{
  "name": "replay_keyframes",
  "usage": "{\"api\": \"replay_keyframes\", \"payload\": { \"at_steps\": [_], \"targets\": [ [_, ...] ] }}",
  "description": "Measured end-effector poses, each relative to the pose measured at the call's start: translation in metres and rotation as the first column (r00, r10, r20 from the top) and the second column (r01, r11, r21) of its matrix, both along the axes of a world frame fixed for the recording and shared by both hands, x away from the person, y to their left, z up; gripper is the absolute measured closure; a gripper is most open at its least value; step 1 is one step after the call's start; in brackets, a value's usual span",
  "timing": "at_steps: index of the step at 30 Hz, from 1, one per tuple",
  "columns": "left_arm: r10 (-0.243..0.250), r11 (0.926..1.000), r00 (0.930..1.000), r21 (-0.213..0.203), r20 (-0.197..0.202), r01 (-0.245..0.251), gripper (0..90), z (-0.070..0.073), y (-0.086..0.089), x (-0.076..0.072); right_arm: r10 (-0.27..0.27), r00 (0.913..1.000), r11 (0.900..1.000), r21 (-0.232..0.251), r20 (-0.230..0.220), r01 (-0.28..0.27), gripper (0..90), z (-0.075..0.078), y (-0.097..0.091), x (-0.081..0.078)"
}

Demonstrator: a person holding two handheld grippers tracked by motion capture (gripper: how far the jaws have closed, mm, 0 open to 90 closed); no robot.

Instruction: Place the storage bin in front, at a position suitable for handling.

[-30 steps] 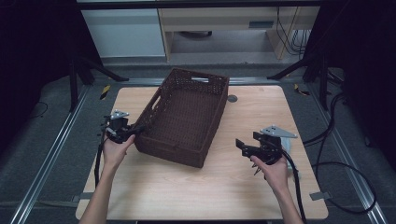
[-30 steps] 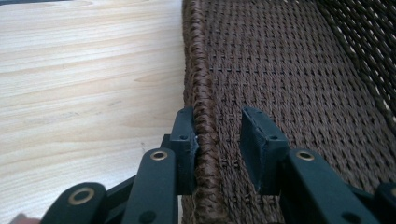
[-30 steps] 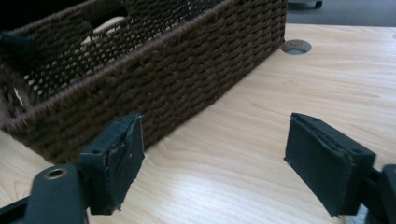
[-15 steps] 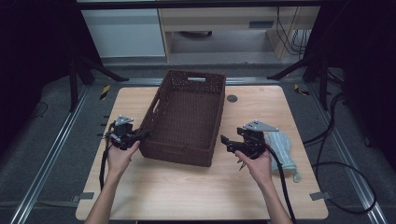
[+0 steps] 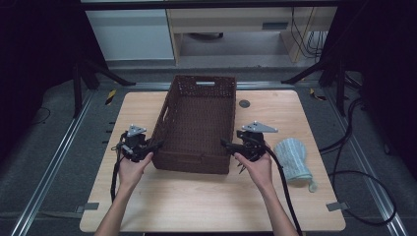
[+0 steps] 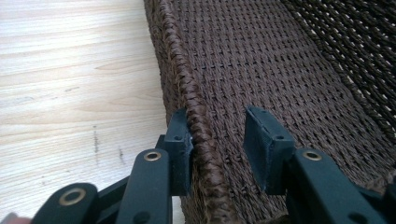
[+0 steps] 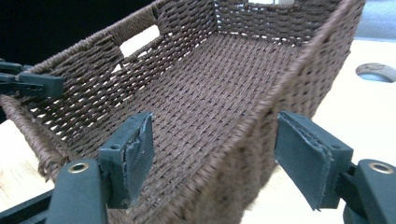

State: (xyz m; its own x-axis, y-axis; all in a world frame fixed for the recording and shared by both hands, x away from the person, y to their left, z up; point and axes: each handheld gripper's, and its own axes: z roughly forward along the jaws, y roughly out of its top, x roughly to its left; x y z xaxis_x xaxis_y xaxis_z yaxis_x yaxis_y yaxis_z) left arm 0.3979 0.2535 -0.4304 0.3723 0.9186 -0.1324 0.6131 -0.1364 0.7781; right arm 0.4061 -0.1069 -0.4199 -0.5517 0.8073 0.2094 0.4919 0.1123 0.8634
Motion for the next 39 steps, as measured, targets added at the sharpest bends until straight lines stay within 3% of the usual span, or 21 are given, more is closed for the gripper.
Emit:
{"api": "replay_keyframes", "payload": {
  "at_steps": [2, 5, 11, 16, 19, 23, 26, 27, 32, 39],
  "targets": [
    [-0.009, 1.0, 1.0, 0.002, -0.001, 0.009, 61.4, 0.0, -0.003, -0.001, 0.004, 1.0, 1.0, -0.006, -0.002, -0.004, 29.9, -0.002, 0.003, 0.002],
    [-0.015, 0.9999, 0.9999, 0.001, 0.002, 0.015, 60.3, 0.0, -0.006, -0.001, -0.014, 0.9998, 0.9982, -0.059, 0.012, 0.015, 33.5, -0.007, 0.01, 0.005],
    [-0.018, 0.9998, 0.9998, 0.002, 0.008, 0.018, 59.6, -0.001, -0.01, -0.001, -0.05, 0.9987, 0.9946, -0.091, 0.0, 0.05, 38.0, -0.008, 0.002, 0.011],
    [-0.025, 0.9997, 0.9997, 0.001, 0.007, 0.025, 59.5, -0.001, -0.011, -0.001, -0.053, 0.9984, 0.9931, -0.105, -0.018, 0.051, 39.7, -0.013, 0.002, 0.014],
    [-0.031, 0.9995, 0.9995, 0.003, 0.008, 0.031, 59.4, -0.001, -0.013, -0.002, -0.052, 0.9983, 0.9923, -0.114, -0.027, 0.049, 45.2, -0.017, 0.002, 0.015],
    [-0.029, 0.9996, 0.9995, 0.004, 0.01, 0.029, 58.0, -0.001, -0.014, -0.002, -0.051, 0.9977, 0.9936, -0.103, -0.044, 0.046, 53.1, -0.02, 0.0, 0.015],
    [-0.035, 0.9993, 0.9992, -0.012, 0.019, 0.035, 51.7, 0.001, -0.013, 0.001, -0.048, 0.9974, 0.9937, -0.104, -0.054, 0.042, 56.5, -0.019, 0.0, 0.015],
    [-0.042, 0.9991, 0.999, 0.006, 0.011, 0.042, 50.7, 0.003, -0.013, 0.004, -0.042, 0.9976, 0.9921, -0.121, -0.055, 0.035, 59.0, -0.017, 0.001, 0.014],
    [-0.054, 0.9984, 0.9985, 0.014, 0.004, 0.054, 48.5, 0.004, -0.011, 0.011, -0.031, 0.9972, 0.9925, -0.12, -0.068, 0.023, 61.3, -0.016, 0.0, 0.014],
    [-0.059, 0.9982, 0.9974, -0.012, 0.043, 0.059, 45.4, 0.013, -0.007, 0.015, -0.021, 0.9968, 0.994, -0.109, -0.077, 0.013, 63.9, -0.016, -0.001, 0.01]
  ]
}}
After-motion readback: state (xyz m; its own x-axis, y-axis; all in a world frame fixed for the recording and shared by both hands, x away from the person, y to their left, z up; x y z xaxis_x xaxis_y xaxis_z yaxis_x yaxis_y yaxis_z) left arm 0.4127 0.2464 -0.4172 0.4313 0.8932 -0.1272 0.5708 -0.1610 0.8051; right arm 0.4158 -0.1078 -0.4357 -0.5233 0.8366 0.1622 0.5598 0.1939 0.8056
